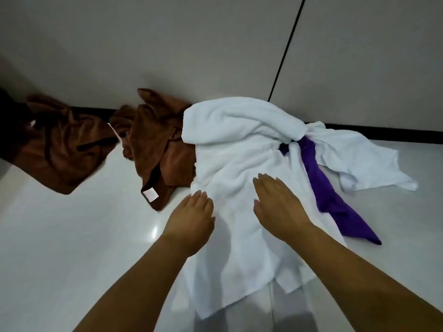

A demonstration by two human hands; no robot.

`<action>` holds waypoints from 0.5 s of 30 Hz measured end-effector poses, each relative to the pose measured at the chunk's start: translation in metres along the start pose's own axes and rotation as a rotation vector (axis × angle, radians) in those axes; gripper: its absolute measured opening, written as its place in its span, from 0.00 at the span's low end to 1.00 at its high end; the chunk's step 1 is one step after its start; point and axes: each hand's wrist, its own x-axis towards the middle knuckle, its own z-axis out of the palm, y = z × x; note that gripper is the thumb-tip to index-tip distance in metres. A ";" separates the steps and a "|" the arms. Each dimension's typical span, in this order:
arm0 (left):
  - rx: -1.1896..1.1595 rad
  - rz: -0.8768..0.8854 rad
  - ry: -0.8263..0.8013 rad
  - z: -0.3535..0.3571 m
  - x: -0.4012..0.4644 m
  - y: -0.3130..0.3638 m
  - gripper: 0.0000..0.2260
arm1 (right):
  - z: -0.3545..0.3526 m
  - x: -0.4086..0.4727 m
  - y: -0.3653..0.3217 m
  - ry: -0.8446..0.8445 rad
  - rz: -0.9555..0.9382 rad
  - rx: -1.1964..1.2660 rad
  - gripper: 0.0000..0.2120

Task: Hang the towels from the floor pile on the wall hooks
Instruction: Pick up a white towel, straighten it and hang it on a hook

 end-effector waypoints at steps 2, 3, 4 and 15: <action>-0.057 -0.042 0.000 0.015 0.022 -0.008 0.23 | 0.022 0.009 0.007 0.056 0.008 0.007 0.27; -0.061 -0.033 0.023 0.018 0.034 -0.016 0.22 | 0.033 0.016 0.011 0.069 0.012 0.014 0.27; -0.098 -0.068 0.032 0.018 0.047 -0.022 0.21 | 0.041 0.024 0.015 0.095 0.012 0.009 0.27; -0.248 -0.219 -0.066 0.060 0.051 -0.035 0.13 | 0.099 0.002 -0.009 -0.006 0.007 0.111 0.28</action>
